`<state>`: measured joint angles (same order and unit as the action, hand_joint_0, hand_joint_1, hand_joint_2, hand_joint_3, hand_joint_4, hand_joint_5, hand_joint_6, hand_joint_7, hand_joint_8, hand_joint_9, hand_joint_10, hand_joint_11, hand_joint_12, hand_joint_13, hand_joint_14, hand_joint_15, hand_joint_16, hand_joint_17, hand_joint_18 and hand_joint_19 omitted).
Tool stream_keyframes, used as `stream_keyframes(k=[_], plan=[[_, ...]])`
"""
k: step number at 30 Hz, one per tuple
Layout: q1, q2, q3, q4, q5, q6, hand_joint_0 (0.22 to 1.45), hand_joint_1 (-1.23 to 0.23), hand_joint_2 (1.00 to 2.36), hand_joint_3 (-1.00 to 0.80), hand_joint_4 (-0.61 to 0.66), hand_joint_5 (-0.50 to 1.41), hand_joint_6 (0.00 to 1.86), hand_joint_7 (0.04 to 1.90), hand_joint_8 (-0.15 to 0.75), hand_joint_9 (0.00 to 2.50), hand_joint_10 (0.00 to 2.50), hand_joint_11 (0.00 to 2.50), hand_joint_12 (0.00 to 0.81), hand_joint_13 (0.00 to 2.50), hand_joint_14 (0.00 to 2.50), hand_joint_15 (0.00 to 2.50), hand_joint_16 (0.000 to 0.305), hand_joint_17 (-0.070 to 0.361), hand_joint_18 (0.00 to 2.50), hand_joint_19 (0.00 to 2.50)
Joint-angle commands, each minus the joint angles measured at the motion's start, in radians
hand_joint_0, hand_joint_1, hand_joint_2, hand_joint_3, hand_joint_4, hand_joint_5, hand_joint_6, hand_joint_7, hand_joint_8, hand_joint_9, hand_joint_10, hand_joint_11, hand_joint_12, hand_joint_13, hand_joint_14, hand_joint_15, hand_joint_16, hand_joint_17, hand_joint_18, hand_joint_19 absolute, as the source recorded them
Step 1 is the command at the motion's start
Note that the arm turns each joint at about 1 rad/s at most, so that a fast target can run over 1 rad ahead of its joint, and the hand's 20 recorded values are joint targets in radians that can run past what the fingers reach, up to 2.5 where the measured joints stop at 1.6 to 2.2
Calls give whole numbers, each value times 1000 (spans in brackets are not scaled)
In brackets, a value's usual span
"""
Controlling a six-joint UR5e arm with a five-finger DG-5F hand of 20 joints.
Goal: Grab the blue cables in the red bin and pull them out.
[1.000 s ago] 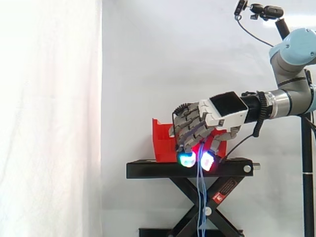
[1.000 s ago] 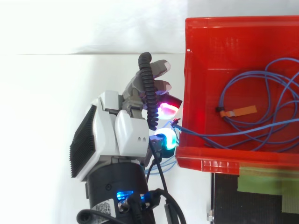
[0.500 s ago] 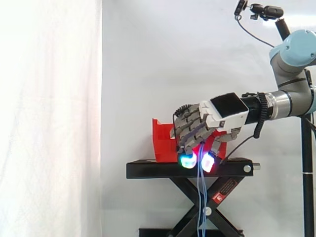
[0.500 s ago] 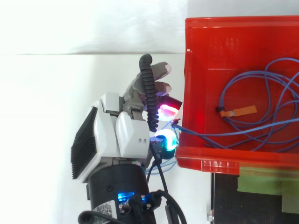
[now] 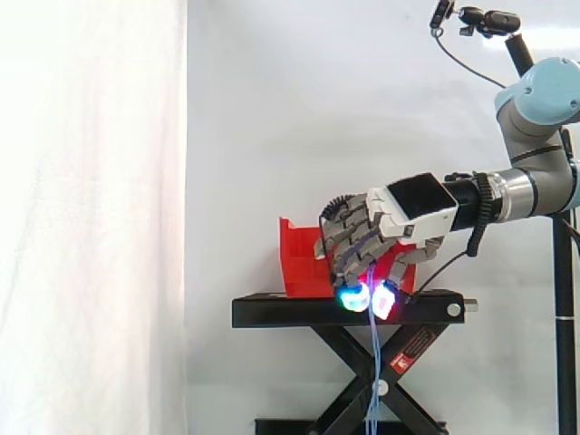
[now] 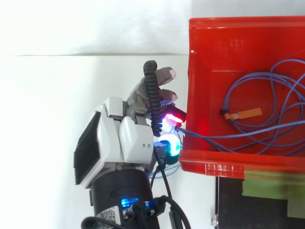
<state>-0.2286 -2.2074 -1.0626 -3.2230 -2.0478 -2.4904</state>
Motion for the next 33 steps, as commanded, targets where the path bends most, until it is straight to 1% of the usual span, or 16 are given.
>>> stream_keyframes(k=[1, 4, 8, 9, 10, 11, 17, 26, 30, 33], plan=[[0, 0, 0, 0, 0, 0, 817, -978, 1000, -1000, 203, 820, 452, 732, 282, 973, 24, 656, 361, 717, 16, 411, 50, 113, 627, 487], [0, 0, 0, 0, 0, 0, 819, -974, 1000, -1000, 202, 823, 523, 716, 283, 980, 24, 654, 361, 721, 17, 416, 50, 112, 633, 478], [0, 0, 0, 0, 0, 0, 816, -970, 1000, -1000, 199, 840, 506, 713, 283, 992, 23, 651, 360, 725, 16, 415, 50, 113, 636, 478], [0, 0, 0, 0, 0, 0, 815, -970, 1000, -1000, 202, 878, 289, 803, 279, 989, 21, 649, 359, 725, 17, 421, 50, 113, 635, 486], [0, 0, 0, 0, 0, 0, 812, -972, 1000, -1000, 208, 899, 124, 851, 279, 987, 21, 661, 361, 726, 18, 414, 50, 113, 634, 485], [0, 0, 1, 0, 0, 0, 811, -972, 1000, -1000, 220, 921, 0, 873, 274, 983, 21, 662, 362, 723, 17, 418, 50, 113, 631, 494], [0, 0, 0, 2, 0, 0, 805, -970, 1000, -1000, 225, 865, 9, 754, 276, 976, 24, 649, 362, 720, 17, 418, 50, 113, 627, 494], [0, 0, 0, 2, -2, 0, 808, -969, 1000, -1000, 222, 862, 10, 749, 273, 973, 21, 650, 361, 724, 17, 420, 50, 113, 627, 505], [-3, 0, 0, 2, -6, 0, 809, -970, 1000, -1000, 225, 864, 10, 743, 277, 977, 24, 654, 359, 727, 17, 421, 50, 113, 632, 505], [-3, 0, 0, 2, -8, 0, 812, -970, 1000, -1000, 217, 896, 8, 789, 277, 982, 23, 651, 358, 727, 17, 418, 50, 113, 631, 505]])
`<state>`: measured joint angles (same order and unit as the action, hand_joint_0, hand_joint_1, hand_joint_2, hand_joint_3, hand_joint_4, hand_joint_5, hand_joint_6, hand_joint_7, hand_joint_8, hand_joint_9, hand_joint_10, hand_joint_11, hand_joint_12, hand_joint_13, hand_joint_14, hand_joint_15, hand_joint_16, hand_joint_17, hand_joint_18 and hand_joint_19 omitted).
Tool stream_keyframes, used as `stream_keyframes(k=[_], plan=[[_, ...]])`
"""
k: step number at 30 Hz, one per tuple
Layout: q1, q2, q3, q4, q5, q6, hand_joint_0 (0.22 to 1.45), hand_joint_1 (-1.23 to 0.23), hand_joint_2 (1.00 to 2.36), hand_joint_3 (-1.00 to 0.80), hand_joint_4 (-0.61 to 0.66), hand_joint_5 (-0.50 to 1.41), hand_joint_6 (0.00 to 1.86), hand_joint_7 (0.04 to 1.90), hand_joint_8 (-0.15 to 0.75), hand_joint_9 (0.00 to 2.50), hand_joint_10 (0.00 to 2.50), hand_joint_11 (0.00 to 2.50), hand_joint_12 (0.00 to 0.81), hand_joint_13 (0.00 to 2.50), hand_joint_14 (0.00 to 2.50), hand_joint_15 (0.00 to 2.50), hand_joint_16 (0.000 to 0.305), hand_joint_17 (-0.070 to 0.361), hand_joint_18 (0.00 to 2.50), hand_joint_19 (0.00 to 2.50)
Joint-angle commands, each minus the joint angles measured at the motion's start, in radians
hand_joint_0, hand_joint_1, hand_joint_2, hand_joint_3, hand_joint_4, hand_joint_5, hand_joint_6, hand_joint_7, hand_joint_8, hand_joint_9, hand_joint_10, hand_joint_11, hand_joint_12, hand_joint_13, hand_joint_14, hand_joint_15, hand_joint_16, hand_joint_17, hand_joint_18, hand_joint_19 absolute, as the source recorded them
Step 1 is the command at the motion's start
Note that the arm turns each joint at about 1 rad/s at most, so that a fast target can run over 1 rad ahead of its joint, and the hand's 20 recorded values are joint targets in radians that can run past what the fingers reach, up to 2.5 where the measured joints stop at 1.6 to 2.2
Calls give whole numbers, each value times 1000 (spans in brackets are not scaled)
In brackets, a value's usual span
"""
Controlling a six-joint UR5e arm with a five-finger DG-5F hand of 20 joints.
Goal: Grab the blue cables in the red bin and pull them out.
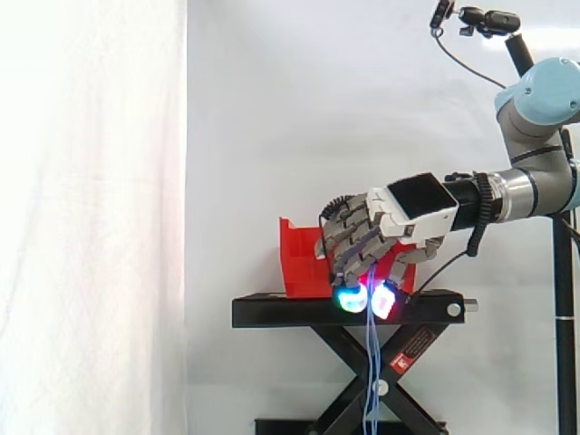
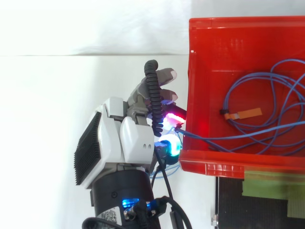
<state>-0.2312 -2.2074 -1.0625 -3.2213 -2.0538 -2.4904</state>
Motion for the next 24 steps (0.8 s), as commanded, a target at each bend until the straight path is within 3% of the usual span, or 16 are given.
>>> stream_keyframes(k=[1, 3, 9, 24], plan=[[0, 0, -1, 0, -2, 0, 814, -969, 1000, -1000, 208, 916, 6, 818, 277, 982, 24, 661, 357, 726, 18, 415, 50, 113, 632, 514], [0, 0, -1, 0, -2, 0, 824, -974, 1000, -1000, 186, 954, 1, 895, 276, 993, 21, 649, 356, 734, 19, 416, 50, 112, 643, 505], [-2, 0, -1, 0, -2, 0, 873, -940, 1000, -1000, 153, 919, 371, 799, 274, 1023, 23, 651, 352, 764, 17, 424, 48, 108, 657, 505], [-2, 2, -1, -9, -3, 0, 908, -901, 1000, -1000, 115, 891, 512, 763, 273, 1049, 23, 646, 349, 785, 18, 424, 47, 106, 675, 504]])
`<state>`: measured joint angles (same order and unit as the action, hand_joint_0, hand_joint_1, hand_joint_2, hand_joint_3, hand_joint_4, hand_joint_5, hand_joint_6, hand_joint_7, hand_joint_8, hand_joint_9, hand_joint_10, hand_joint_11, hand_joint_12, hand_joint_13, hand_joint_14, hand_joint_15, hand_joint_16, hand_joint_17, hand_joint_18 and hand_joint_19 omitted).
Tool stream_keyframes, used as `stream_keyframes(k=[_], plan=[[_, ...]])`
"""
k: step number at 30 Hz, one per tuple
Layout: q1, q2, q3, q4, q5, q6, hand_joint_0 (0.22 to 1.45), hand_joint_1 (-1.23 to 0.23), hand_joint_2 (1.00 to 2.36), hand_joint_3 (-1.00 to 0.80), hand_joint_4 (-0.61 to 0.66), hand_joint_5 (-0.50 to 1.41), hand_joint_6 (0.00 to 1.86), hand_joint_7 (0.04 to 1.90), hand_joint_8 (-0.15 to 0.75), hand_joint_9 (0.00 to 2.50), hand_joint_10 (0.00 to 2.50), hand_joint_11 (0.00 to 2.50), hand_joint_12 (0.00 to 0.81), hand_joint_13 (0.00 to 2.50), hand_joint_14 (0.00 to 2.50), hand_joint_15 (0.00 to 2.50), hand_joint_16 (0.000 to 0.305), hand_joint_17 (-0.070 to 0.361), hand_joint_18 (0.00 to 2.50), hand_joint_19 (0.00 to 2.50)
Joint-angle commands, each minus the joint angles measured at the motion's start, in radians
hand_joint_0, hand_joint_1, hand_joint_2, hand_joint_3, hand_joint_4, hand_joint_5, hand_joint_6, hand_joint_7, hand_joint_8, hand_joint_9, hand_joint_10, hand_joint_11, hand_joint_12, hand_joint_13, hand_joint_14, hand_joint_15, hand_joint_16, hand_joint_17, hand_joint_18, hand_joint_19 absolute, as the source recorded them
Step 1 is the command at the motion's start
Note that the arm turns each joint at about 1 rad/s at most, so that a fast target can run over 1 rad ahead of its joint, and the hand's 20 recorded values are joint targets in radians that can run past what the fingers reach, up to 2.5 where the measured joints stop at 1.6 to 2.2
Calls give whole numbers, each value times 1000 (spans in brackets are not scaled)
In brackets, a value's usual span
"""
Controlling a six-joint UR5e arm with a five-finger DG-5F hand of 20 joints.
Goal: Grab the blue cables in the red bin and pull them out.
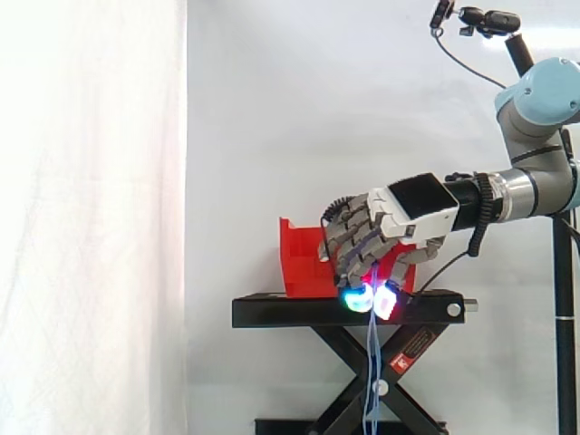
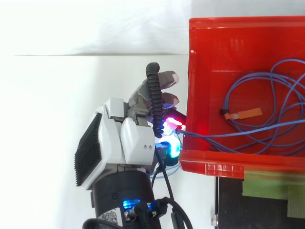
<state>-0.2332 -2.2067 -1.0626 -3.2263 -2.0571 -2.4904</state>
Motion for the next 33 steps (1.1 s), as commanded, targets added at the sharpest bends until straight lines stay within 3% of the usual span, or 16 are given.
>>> stream_keyframes(k=[1, 8, 13, 15, 16, 17, 19, 20, 23, 24, 26, 28, 31, 32, 33], plan=[[0, 1, 0, -6, 0, 0, 909, -901, 1000, -1000, 124, 889, 519, 759, 275, 1049, 21, 647, 350, 785, 17, 423, 47, 106, 674, 504], [3, 1, 1, -9, 2, 34, 917, -897, 1000, -1000, 121, 895, 521, 761, 273, 1046, 21, 654, 348, 784, 17, 432, 47, 106, 675, 504], [9, 7, 3, -55, 3, 212, 915, -898, 1000, -1000, 114, 896, 519, 762, 272, 1046, 21, 653, 350, 782, 17, 422, 47, 105, 676, 504], [15, 13, 3, -79, 2, 351, 915, -898, 1000, -1000, 116, 895, 520, 760, 273, 1046, 21, 651, 350, 782, 17, 429, 47, 106, 676, 504], [21, 13, 3, -93, 0, 499, 916, -898, 1000, -1000, 114, 895, 520, 761, 273, 1046, 21, 643, 349, 783, 17, 422, 47, 106, 676, 506], [25, 13, 3, -98, 0, 572, 916, -897, 1000, -1000, 115, 895, 519, 762, 271, 1046, 21, 647, 350, 782, 17, 425, 47, 105, 676, 504], [28, 13, 4, -98, 0, 666, 916, -896, 1000, -1000, 114, 894, 520, 760, 272, 1043, 21, 652, 350, 781, 19, 428, 47, 105, 676, 504], [28, 13, 4, -98, 0, 666, 916, -897, 1000, -1000, 116, 894, 519, 762, 272, 1044, 21, 644, 350, 782, 18, 430, 47, 105, 676, 504], [35, 13, 4, -98, 0, 825, 916, -896, 1000, -1000, 117, 895, 518, 763, 273, 1043, 23, 649, 350, 782, 17, 431, 47, 105, 676, 504], [40, 13, 4, -98, 0, 913, 916, -896, 1000, -1000, 117, 894, 518, 762, 272, 1044, 21, 644, 347, 783, 17, 426, 47, 105, 675, 503], [43, 13, 4, -98, 0, 1000, 915, -896, 1000, -1000, 116, 894, 519, 761, 272, 1043, 21, 643, 347, 781, 19, 426, 47, 105, 675, 504], [54, 25, 4, -101, 0, 1201, 915, -896, 1000, -1000, 117, 895, 521, 751, 273, 1043, 23, 653, 349, 781, 17, 427, 47, 105, 675, 504], [58, 31, 4, -101, 3, 1328, 915, -896, 1000, -1000, 116, 896, 519, 753, 272, 1044, 21, 654, 348, 783, 17, 430, 47, 105, 674, 505], [63, 38, 4, -101, 5, 1433, 915, -896, 1000, -1000, 116, 895, 516, 764, 273, 1044, 23, 650, 351, 782, 17, 428, 47, 105, 675, 504], [64, 41, 4, -101, 6, 1480, 914, -896, 1000, -1000, 116, 895, 517, 762, 274, 1044, 24, 650, 350, 782, 17, 436, 47, 105, 674, 504]])
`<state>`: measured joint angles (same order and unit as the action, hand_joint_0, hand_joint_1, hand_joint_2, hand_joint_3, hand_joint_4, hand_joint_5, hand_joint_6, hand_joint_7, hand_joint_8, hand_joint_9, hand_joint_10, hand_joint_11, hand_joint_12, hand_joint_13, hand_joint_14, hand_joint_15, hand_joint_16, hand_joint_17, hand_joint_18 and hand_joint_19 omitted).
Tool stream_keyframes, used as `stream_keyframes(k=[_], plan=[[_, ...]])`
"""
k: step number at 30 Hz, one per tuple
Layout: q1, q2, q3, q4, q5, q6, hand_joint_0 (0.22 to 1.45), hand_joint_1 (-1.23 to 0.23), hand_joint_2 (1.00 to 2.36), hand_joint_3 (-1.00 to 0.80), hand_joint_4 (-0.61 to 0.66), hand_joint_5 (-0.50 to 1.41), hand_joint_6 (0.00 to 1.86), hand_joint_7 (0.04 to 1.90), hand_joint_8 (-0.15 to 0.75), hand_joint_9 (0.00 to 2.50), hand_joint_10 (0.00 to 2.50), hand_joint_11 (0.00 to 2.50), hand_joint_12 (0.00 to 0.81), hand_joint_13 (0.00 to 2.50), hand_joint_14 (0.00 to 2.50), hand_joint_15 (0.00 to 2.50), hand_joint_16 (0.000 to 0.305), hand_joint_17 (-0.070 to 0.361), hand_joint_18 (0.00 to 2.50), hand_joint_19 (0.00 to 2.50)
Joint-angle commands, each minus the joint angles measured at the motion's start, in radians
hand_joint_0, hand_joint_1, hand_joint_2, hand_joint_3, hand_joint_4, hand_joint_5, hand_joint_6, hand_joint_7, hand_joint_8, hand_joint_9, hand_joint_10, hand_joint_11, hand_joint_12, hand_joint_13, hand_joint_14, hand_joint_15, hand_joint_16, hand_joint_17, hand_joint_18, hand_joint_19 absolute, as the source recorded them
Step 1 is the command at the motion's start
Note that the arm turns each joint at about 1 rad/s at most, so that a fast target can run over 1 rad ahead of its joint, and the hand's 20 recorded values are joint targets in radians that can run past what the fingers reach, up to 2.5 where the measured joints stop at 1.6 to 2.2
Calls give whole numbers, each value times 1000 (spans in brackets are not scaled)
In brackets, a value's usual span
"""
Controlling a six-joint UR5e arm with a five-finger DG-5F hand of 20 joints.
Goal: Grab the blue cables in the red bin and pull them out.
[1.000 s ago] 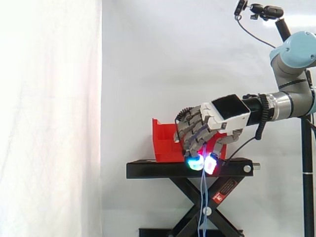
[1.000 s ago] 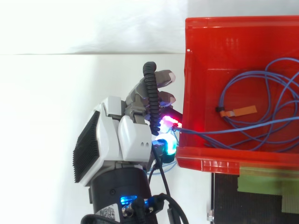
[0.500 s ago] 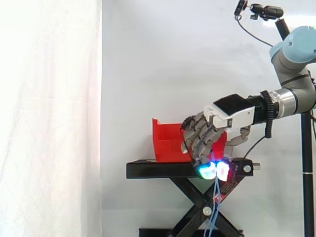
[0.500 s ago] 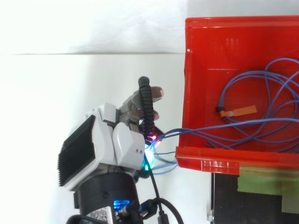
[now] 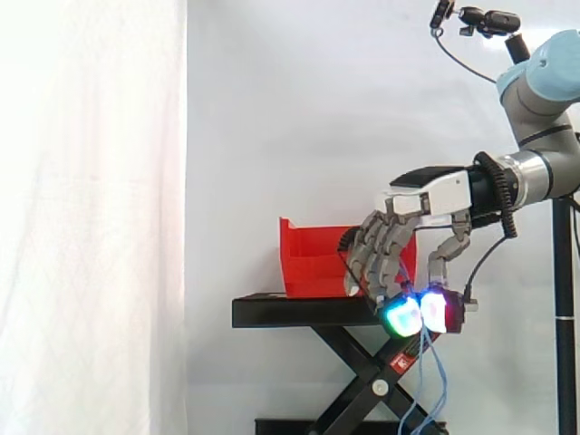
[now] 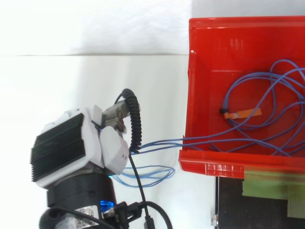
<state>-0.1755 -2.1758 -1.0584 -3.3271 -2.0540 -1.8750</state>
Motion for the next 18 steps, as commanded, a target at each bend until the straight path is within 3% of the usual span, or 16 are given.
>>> stream_keyframes(k=[1, 2, 3, 4, 5, 9, 10, 13, 14, 15, 18], plan=[[8, 16, 0, -3, 5, 932, 914, -896, 1000, -1000, 119, 895, 517, 762, 273, 1045, 21, 651, 349, 782, 17, 429, 47, 105, 674, 512], [11, 19, 0, -9, 11, 1021, 915, -896, 1000, -1000, 117, 895, 518, 760, 274, 1047, 21, 644, 349, 781, 17, 426, 47, 105, 674, 504], [14, 19, 0, -20, 29, 1176, 914, -896, 1000, -1000, 116, 895, 517, 761, 273, 1046, 23, 642, 350, 780, 19, 429, 47, 105, 674, 504], [16, 21, 0, -28, 38, 1244, 914, -896, 1000, -1000, 116, 896, 520, 752, 274, 1046, 23, 654, 348, 780, 19, 426, 47, 105, 673, 503], [22, 25, 0, -51, 58, 1400, 914, -895, 1000, -1000, 118, 897, 519, 754, 274, 1046, 23, 654, 347, 781, 17, 431, 47, 105, 674, 514], [31, 30, 0, -75, 103, 1633, 913, -895, 1000, -1000, 116, 897, 519, 755, 274, 1044, 23, 649, 350, 781, 17, 428, 47, 105, 673, 504], [37, 30, 0, -94, 130, 1773, 914, -896, 1000, -1000, 116, 897, 518, 763, 271, 1045, 21, 647, 349, 781, 17, 432, 47, 105, 673, 504], [45, 30, 0, -127, 153, 1940, 914, -896, 1000, -1000, 116, 896, 518, 762, 275, 1044, 24, 649, 349, 782, 17, 432, 47, 105, 675, 504], [51, 30, 0, -143, 158, 2025, 914, -895, 1000, -1000, 116, 896, 517, 764, 274, 1045, 23, 638, 350, 782, 17, 428, 47, 105, 674, 506], [51, 30, 0, -143, 158, 2025, 913, -896, 1000, -1000, 116, 896, 517, 762, 273, 1045, 21, 647, 349, 781, 17, 435, 47, 105, 674, 506], [59, 30, 0, -183, 161, 2163, 913, -896, 1000, -1000, 116, 897, 517, 764, 275, 1043, 21, 658, 349, 782, 19, 431, 47, 105, 674, 504]])
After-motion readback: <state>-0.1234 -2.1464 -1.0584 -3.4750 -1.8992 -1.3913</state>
